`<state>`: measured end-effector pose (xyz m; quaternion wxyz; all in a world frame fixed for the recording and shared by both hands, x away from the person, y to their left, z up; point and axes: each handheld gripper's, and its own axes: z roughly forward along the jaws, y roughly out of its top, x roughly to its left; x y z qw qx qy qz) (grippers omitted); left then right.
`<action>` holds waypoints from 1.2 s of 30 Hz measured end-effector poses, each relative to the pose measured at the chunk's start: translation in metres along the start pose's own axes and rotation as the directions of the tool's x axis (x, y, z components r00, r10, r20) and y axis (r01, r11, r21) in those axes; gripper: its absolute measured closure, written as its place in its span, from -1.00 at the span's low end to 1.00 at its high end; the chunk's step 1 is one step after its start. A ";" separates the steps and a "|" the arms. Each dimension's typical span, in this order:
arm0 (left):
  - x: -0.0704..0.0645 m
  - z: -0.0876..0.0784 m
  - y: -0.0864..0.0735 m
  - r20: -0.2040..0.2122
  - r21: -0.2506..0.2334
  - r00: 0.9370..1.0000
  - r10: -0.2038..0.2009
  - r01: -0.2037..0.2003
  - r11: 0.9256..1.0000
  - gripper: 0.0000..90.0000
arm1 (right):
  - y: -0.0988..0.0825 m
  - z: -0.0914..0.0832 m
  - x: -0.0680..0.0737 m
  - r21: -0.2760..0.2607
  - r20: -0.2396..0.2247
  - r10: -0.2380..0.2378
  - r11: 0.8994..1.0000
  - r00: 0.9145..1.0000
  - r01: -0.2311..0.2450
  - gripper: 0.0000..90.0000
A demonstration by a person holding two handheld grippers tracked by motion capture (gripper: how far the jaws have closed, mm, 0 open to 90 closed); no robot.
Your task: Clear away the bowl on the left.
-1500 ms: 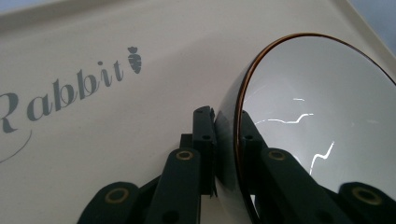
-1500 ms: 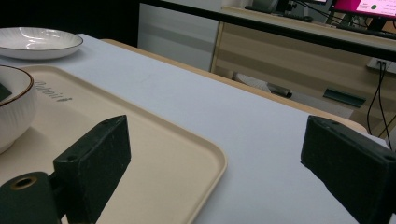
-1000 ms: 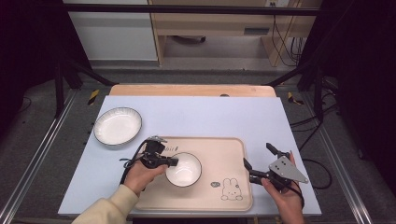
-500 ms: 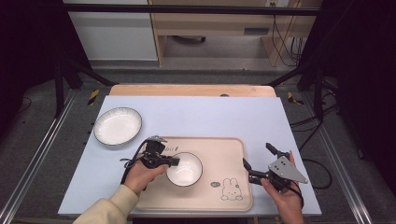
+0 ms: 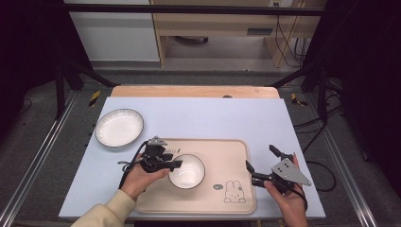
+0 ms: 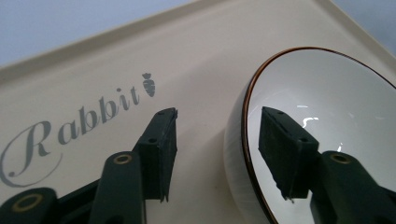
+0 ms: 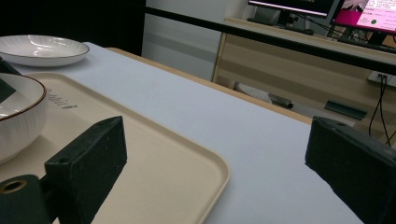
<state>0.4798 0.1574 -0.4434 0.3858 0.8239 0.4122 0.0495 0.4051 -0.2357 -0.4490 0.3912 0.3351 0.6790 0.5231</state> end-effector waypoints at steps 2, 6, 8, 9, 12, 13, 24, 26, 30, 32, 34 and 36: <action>0.000 0.000 0.000 -0.005 -0.012 1.000 0.006 -0.006 1.000 -0.09 | 0.000 0.000 0.000 0.000 0.000 0.001 1.000 1.000 -0.001 -0.87; -0.001 -0.002 0.001 -0.006 -0.028 1.000 0.011 -0.012 1.000 -0.24 | 0.000 0.000 0.000 -0.002 0.001 0.002 1.000 1.000 -0.002 -0.88; -0.002 -0.002 0.001 -0.005 -0.039 1.000 0.020 -0.021 0.999 -0.31 | 0.000 -0.001 0.000 -0.003 0.001 0.002 1.000 1.000 -0.002 -0.88; -0.002 -0.002 0.001 0.000 -0.043 1.000 0.028 -0.028 0.999 -0.35 | 0.000 -0.001 0.000 -0.003 0.001 0.002 1.000 1.000 -0.002 -0.88; -0.004 -0.003 0.002 -0.012 -0.066 0.999 0.046 -0.046 0.997 -0.44 | 0.000 0.000 0.000 -0.001 0.001 0.002 1.000 1.000 -0.002 -0.88; -0.005 -0.003 0.002 -0.013 -0.069 0.999 0.049 -0.050 0.996 -0.47 | 0.000 0.000 0.000 -0.001 0.001 0.002 1.000 1.000 -0.002 -0.88; -0.011 -0.010 0.003 0.001 -0.148 0.990 0.144 -0.143 0.979 -0.73 | 0.000 -0.001 0.000 -0.003 0.002 0.003 1.000 1.000 -0.003 -0.88; -0.011 -0.011 0.004 0.007 -0.163 0.988 0.155 -0.152 0.975 -0.76 | 0.000 -0.001 0.000 -0.002 0.002 0.003 1.000 1.000 -0.003 -0.88; -0.012 -0.012 0.004 0.011 -0.178 0.986 0.166 -0.161 0.971 -0.78 | 0.000 -0.001 0.000 -0.001 0.001 0.002 1.000 1.000 -0.002 -0.88; -0.013 -0.013 0.004 0.006 -0.196 0.985 0.172 -0.168 0.966 -0.78 | 0.000 -0.001 0.000 -0.001 0.001 0.003 1.000 1.000 -0.003 -0.88; -0.014 -0.015 0.004 0.009 -0.218 0.983 0.184 -0.178 0.960 -0.78 | 0.000 -0.001 0.000 -0.002 0.002 0.003 1.000 1.000 -0.003 -0.88; -0.014 -0.017 0.005 0.008 -0.233 0.981 0.192 -0.184 0.955 -0.78 | 0.000 -0.001 0.000 -0.001 0.002 0.003 1.000 1.000 -0.003 -0.88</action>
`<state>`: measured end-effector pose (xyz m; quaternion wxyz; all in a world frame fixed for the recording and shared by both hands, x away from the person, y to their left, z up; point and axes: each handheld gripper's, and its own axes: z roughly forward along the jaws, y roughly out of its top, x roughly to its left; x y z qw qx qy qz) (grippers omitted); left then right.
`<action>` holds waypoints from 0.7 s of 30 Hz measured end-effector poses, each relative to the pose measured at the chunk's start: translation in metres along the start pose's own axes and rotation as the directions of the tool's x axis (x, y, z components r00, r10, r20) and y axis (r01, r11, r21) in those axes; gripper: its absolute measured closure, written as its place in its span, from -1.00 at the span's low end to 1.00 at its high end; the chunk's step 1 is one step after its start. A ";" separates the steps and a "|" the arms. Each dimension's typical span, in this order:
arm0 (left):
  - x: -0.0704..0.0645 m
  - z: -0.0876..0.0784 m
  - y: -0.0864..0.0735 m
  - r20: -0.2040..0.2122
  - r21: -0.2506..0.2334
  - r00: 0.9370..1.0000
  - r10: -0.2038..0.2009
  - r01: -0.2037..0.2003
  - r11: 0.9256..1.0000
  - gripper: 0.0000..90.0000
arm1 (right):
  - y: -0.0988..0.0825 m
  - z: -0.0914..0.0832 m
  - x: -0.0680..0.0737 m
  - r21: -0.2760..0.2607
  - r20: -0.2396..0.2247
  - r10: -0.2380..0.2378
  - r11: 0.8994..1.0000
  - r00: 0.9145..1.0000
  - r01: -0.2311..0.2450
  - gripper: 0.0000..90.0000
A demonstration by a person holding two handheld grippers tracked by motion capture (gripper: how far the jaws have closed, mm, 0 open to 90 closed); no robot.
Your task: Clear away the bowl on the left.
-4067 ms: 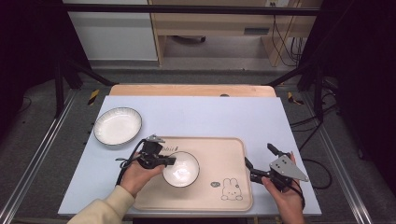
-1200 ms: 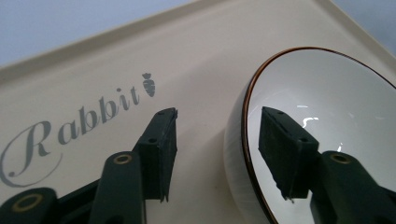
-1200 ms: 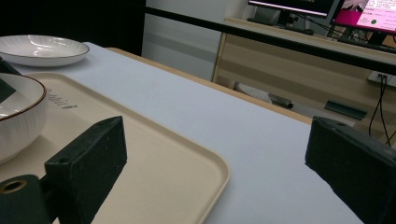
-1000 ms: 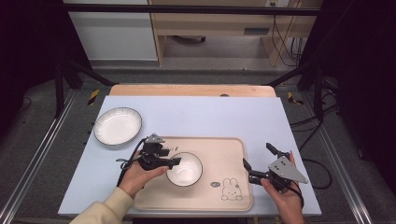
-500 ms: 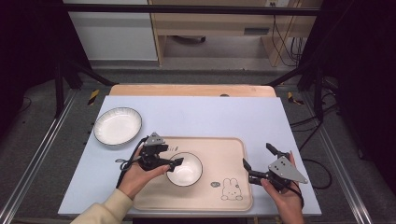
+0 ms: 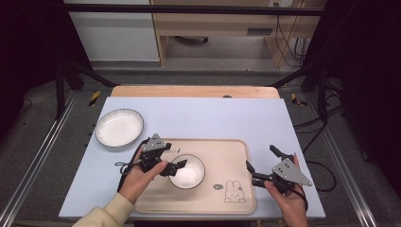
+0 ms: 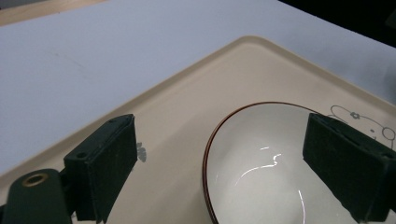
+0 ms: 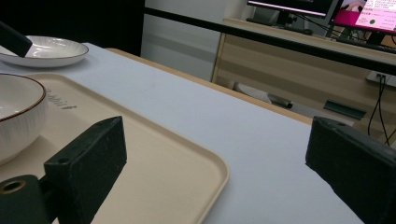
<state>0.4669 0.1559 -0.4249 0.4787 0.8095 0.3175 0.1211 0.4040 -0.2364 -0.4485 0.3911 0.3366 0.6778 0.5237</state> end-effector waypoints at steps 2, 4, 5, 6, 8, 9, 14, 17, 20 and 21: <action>0.000 -0.001 0.001 -0.003 -0.009 1.000 0.001 -0.001 1.000 -0.78 | 0.000 0.000 0.000 0.000 0.000 -0.001 1.000 1.000 0.001 -0.88; 0.000 -0.002 0.002 -0.006 -0.018 1.000 0.003 -0.003 1.000 -0.78 | 0.000 0.000 0.000 0.001 0.000 -0.001 1.000 1.000 0.001 -0.88; 0.000 -0.003 0.002 -0.007 -0.022 1.000 0.002 -0.002 1.000 -0.78 | 0.000 0.000 0.000 0.001 -0.001 -0.001 1.000 1.000 0.001 -0.88; 0.000 -0.003 0.002 -0.007 -0.023 1.000 0.001 -0.002 1.000 -0.78 | 0.000 0.000 0.000 0.001 -0.001 -0.002 1.000 1.000 0.002 -0.88; -0.001 -0.004 0.002 -0.007 -0.037 1.000 0.008 -0.008 0.999 -0.78 | 0.000 0.000 0.000 0.002 0.000 -0.001 1.000 1.000 0.001 -0.88; -0.001 -0.004 0.002 -0.006 -0.042 1.000 0.011 -0.011 0.999 -0.78 | 0.000 0.000 0.000 0.002 0.000 -0.001 1.000 1.000 0.001 -0.88; -0.003 -0.008 0.003 0.010 -0.085 1.000 0.020 -0.019 0.996 -0.78 | 0.000 0.000 0.000 0.004 0.001 -0.005 1.000 1.000 0.005 -0.88; -0.005 -0.010 0.003 0.016 -0.111 1.000 0.027 -0.025 0.994 -0.79 | 0.000 0.000 0.000 0.004 0.000 -0.005 1.000 1.000 0.005 -0.88; -0.006 -0.012 0.003 0.014 -0.124 0.999 0.037 -0.035 0.992 -0.79 | 0.000 0.000 0.000 0.004 0.001 -0.002 1.000 1.000 0.002 -0.88; -0.007 -0.013 0.004 0.012 -0.128 0.999 0.041 -0.039 0.991 -0.80 | 0.000 0.000 0.000 0.004 0.001 -0.002 1.000 1.000 0.002 -0.88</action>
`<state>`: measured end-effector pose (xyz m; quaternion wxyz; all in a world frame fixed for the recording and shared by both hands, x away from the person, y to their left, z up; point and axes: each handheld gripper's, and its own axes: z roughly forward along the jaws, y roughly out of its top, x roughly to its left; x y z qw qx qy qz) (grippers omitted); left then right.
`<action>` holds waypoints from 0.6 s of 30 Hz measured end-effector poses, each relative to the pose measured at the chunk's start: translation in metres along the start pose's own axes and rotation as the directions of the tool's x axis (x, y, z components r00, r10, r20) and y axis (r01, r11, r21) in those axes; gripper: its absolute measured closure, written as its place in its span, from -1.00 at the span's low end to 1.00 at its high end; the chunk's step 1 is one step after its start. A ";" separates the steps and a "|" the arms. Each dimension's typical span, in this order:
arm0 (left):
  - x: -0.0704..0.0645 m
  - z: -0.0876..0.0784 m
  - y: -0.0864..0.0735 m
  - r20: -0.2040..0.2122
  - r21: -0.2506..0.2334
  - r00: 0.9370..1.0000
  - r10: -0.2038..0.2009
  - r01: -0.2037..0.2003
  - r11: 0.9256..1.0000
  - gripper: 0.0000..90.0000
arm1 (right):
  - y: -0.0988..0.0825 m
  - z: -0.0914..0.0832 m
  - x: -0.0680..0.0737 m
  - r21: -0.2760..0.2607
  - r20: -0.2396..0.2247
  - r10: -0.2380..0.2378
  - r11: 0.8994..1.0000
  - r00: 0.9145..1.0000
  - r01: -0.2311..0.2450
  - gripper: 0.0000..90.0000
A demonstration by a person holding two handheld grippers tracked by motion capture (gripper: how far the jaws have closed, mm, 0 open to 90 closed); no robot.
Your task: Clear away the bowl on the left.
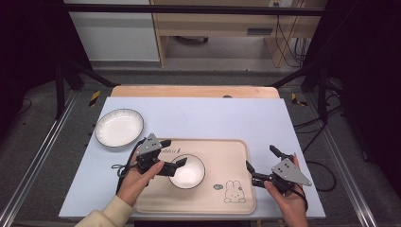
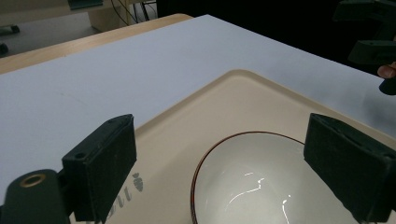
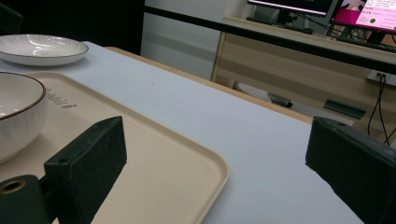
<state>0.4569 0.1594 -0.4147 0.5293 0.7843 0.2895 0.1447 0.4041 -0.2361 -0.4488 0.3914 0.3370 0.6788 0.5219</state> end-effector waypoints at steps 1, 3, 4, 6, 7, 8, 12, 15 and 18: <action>0.000 -0.001 0.000 0.003 -0.009 1.000 0.000 0.000 1.000 -0.80 | 0.000 0.000 0.000 0.000 0.000 0.001 1.000 1.000 -0.001 -0.88; -0.001 -0.003 0.001 0.006 -0.021 1.000 0.005 -0.004 1.000 -0.81 | 0.000 0.000 0.000 0.001 -0.001 0.000 1.000 1.000 0.000 -0.88; -0.002 -0.003 0.001 0.005 -0.024 1.000 0.009 -0.009 1.000 -0.81 | 0.000 0.000 0.000 0.000 -0.002 -0.001 1.000 1.000 0.001 -0.88; -0.002 -0.005 0.002 0.002 -0.030 1.000 0.014 -0.014 0.999 -0.81 | 0.000 0.000 0.000 0.000 -0.002 -0.001 1.000 1.000 0.001 -0.88; -0.002 -0.006 0.002 0.003 -0.034 1.000 0.016 -0.016 0.999 -0.82 | 0.000 0.000 0.000 0.001 -0.001 -0.001 1.000 1.000 0.001 -0.88; -0.002 -0.006 0.002 0.002 -0.037 1.000 0.019 -0.019 0.999 -0.82 | 0.000 0.000 0.000 0.000 -0.001 -0.002 1.000 1.000 0.002 -0.88; -0.003 -0.009 0.002 -0.006 -0.047 0.999 0.032 -0.032 0.998 -0.82 | 0.000 0.000 0.000 0.001 -0.001 0.001 1.000 1.000 -0.001 -0.88; -0.003 -0.012 0.000 -0.002 -0.057 1.000 0.021 -0.022 0.998 -0.83 | 0.000 0.000 0.000 0.001 0.000 0.002 1.000 1.000 -0.002 -0.88; -0.003 -0.015 -0.002 -0.011 -0.066 1.000 0.020 -0.020 0.998 -0.83 | 0.000 0.000 0.000 0.001 0.000 0.002 1.000 1.000 -0.002 -0.88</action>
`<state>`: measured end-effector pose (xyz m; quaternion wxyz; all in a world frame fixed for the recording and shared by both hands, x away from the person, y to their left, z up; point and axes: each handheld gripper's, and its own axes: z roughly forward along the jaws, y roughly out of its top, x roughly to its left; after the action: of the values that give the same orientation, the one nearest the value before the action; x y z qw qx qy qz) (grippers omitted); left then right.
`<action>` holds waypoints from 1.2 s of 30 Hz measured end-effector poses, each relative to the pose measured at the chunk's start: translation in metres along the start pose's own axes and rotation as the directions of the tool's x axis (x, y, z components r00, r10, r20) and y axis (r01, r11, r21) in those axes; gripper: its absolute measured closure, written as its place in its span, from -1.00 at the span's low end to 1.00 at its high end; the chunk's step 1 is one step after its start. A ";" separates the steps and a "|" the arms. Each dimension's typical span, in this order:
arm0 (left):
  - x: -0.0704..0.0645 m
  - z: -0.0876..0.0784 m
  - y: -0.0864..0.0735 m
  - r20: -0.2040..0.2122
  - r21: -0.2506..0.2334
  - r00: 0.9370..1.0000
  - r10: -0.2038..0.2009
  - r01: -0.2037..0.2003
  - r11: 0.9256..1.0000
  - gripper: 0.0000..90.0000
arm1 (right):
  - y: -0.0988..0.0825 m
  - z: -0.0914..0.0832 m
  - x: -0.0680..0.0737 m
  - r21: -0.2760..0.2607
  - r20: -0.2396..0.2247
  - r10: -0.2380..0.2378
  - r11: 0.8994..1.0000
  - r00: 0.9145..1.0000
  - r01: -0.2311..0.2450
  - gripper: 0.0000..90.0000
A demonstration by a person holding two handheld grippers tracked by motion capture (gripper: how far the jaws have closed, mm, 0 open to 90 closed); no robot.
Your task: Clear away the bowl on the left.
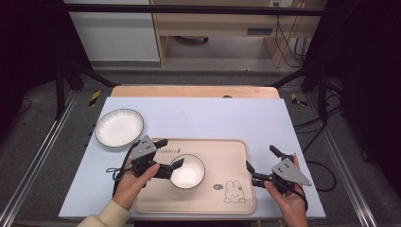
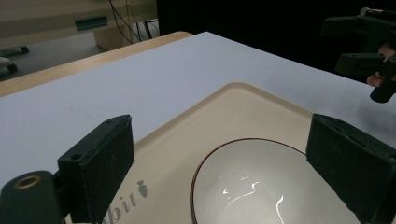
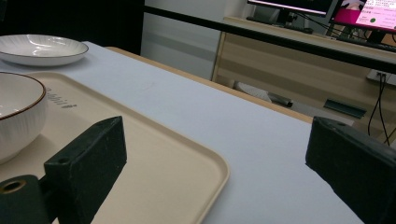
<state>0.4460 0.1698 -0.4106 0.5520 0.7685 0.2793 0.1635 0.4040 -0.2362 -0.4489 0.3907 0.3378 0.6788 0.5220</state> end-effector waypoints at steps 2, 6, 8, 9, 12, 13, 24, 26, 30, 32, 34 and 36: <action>0.001 -0.003 -0.002 -0.003 -0.004 1.000 -0.004 0.004 1.000 -0.83 | 0.000 0.000 0.000 0.000 0.000 0.000 1.000 1.000 0.000 -0.88; 0.004 -0.010 -0.004 -0.014 -0.014 1.000 -0.006 0.006 1.000 -0.83 | 0.000 0.000 0.000 0.000 0.000 0.000 1.000 1.000 0.000 -0.88; 0.006 -0.013 -0.005 -0.020 -0.019 1.000 -0.009 0.009 1.000 -0.83 | 0.000 0.000 0.000 0.001 0.000 0.000 1.000 1.000 0.000 -0.88; 0.008 -0.015 -0.005 -0.023 -0.022 1.000 -0.011 0.010 1.000 -0.83 | 0.000 0.000 0.000 0.000 0.000 -0.002 1.000 1.000 0.002 -0.88; 0.011 -0.020 -0.007 -0.034 -0.024 0.999 -0.010 0.010 1.000 -0.83 | 0.000 0.000 0.000 0.002 -0.001 -0.002 1.000 1.000 0.002 -0.88; 0.012 -0.021 -0.008 -0.039 -0.021 0.999 -0.008 0.007 1.000 -0.83 | 0.000 0.000 0.000 0.002 -0.001 -0.002 1.000 1.000 0.002 -0.88; 0.022 -0.035 -0.016 -0.083 -0.022 0.997 -0.012 0.010 1.000 -0.84 | 0.000 0.000 0.000 0.003 0.000 -0.002 1.000 1.000 0.002 -0.88; 0.025 -0.037 -0.018 -0.090 -0.026 0.996 -0.018 0.016 1.000 -0.84 | 0.000 0.000 0.000 0.003 0.000 -0.001 1.000 1.000 0.001 -0.88; 0.029 -0.041 -0.022 -0.107 -0.028 0.994 -0.028 0.025 0.999 -0.84 | 0.000 0.000 0.001 0.005 -0.001 -0.001 1.000 1.000 0.001 -0.88; 0.033 -0.044 -0.025 -0.118 -0.030 0.992 -0.037 0.034 0.999 -0.84 | 0.000 0.000 0.001 0.006 -0.003 -0.001 1.000 1.000 0.001 -0.88; 0.036 -0.048 -0.027 -0.127 -0.033 0.991 -0.045 0.041 0.999 -0.84 | 0.000 0.000 0.001 0.005 -0.004 -0.004 1.000 1.000 0.004 -0.88; 0.039 -0.050 -0.028 -0.133 -0.034 0.990 -0.047 0.043 0.998 -0.84 | 0.000 0.000 0.001 0.005 -0.004 -0.003 1.000 1.000 0.003 -0.88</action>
<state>0.4416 0.2377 -0.4224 0.5473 0.7406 0.3306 0.2064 0.4037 -0.2348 -0.4493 0.3894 0.3366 0.6815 0.5202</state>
